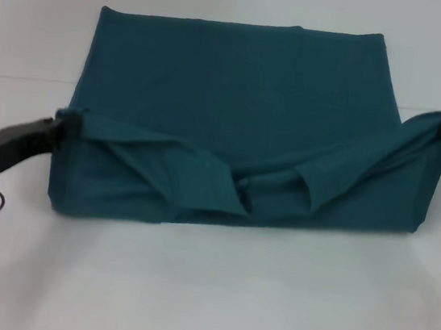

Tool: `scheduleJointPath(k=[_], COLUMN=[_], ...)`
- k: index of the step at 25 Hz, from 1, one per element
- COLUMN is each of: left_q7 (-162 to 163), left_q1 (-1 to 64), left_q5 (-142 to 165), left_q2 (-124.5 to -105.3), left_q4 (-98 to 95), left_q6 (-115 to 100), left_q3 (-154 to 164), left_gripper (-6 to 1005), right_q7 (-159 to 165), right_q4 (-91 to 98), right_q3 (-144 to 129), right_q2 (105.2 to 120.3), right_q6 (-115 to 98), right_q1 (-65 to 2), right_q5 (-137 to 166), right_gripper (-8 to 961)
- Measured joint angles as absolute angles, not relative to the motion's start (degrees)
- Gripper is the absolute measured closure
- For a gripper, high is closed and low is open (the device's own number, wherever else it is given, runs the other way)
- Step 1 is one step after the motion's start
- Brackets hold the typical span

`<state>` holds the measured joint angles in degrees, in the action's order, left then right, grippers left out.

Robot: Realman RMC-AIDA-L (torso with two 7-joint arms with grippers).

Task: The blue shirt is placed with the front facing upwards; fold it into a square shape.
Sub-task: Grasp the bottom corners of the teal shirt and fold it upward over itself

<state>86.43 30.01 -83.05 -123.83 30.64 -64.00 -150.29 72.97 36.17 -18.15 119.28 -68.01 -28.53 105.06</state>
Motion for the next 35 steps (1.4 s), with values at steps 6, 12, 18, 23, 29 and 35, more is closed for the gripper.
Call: scheduleJointPath(k=[6,12,18,23,29,35], left_q7=[81.33,78.65,75.88,72.8,71.62,69.96], left_q1=[30.38,32.53,35.15,36.48,37.21,39.27], left_q5=[-89.26,-90.86,-92.17,-95.71,-99.19,-99.68], left_q2=[-123.92,-123.89,-123.97,-124.0,-123.92,-123.96], left_q4=[29.04,26.83,25.4,24.64,24.48,24.12], left_q6=[-63.28,-60.15,-58.53,-57.42,-55.22,-52.67], left_q3=[-150.22,-149.91,-150.04,-150.16,-150.18,-149.98], left_gripper=[964,964,965,965,965,964], right_q7=[72.72,70.85,69.84,68.87,68.59,68.46], right_q4=[35.5,33.4,32.65,32.6,32.6,32.57], right_q3=[-18.28,-18.34,-18.39,-18.19,-18.35,-18.45], right_q2=[119.34,119.39,119.37,119.34,118.89,118.84], right_q6=[-65.72,-62.99,-60.84,-59.92,-58.78,-57.37], right_q1=[-29.38,-30.61,-31.91,-32.55,-32.6,-32.9], right_q5=[102.57,101.44,101.22,100.4,98.55,98.58], right_gripper=[923,923,922,922,922,922])
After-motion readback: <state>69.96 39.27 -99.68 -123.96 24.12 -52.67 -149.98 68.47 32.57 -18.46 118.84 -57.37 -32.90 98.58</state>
